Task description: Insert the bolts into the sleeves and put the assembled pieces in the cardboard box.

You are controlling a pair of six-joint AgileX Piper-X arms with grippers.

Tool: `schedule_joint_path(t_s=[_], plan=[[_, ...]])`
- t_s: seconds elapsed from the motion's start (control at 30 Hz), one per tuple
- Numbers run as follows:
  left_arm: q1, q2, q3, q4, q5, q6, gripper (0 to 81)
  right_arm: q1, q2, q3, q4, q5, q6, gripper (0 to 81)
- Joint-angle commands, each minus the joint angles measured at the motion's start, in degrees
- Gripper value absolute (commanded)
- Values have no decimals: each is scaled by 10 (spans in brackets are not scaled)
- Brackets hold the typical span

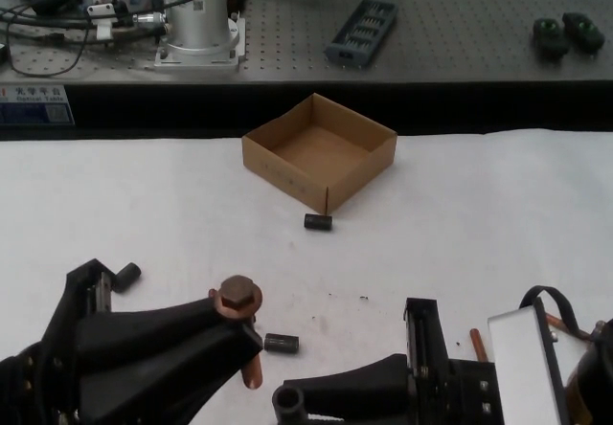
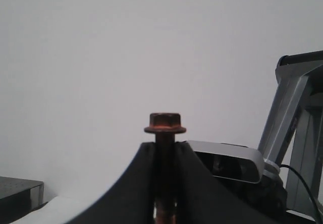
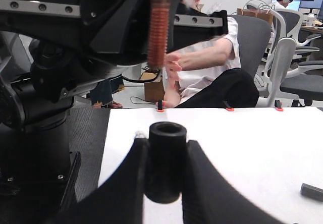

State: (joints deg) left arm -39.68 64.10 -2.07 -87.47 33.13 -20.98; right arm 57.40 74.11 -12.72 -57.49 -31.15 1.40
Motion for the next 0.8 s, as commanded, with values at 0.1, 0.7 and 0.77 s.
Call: schedule_joint_path(t_s=[0.1,0.7,0.77], plan=[[-4,1,-7,-6,-14,17,6,0,5,-8,-31,6,16,58],[6,10,-143,174,-56,121,6,-112,19,-48,-25,-42,25,58],[20,22,-153,175,-56,118,6,-134,19,-55,-23,-61,25,58]])
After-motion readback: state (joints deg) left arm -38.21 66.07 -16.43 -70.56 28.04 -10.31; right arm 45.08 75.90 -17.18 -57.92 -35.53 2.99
